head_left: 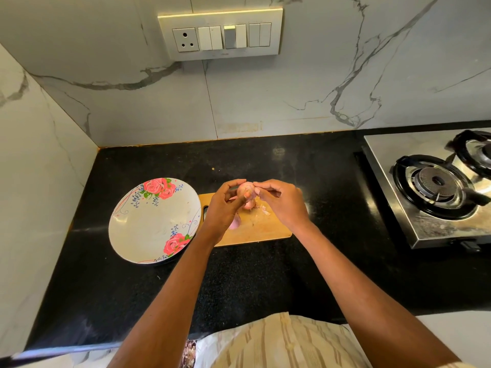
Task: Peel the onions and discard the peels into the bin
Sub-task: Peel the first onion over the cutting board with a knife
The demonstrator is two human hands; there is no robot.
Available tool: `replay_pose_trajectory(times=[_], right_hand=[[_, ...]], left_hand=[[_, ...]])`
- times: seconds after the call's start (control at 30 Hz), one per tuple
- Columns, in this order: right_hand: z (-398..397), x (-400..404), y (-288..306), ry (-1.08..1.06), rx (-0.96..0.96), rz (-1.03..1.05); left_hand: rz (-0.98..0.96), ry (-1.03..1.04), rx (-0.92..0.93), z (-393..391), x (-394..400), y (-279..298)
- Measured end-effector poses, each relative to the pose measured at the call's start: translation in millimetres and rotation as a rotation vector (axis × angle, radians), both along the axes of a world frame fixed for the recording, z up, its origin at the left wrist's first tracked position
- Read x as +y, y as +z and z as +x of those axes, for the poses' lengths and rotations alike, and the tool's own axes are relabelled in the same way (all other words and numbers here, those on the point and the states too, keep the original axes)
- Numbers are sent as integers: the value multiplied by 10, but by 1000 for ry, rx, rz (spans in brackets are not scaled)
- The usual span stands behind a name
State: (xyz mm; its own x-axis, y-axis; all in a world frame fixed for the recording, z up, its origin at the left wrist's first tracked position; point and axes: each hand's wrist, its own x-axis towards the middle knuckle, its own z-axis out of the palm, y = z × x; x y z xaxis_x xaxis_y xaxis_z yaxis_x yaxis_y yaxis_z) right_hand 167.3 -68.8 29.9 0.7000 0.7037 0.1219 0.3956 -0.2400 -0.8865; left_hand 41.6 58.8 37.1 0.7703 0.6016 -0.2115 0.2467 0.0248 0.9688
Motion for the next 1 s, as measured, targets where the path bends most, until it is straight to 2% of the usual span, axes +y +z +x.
replay_pose_trajectory(times=[0.57, 0.7, 1.0], right_hand=[[-73, -40, -48, -95, -43, -13], [-44, -33, -36, -44, -3, -25], [-38, -45, -15, -8, -54, -59]], left_hand=[[21, -31, 17, -4, -35, -6], [39, -31, 23, -6, -17, -10], [74, -48, 60, -6, 13, -17]])
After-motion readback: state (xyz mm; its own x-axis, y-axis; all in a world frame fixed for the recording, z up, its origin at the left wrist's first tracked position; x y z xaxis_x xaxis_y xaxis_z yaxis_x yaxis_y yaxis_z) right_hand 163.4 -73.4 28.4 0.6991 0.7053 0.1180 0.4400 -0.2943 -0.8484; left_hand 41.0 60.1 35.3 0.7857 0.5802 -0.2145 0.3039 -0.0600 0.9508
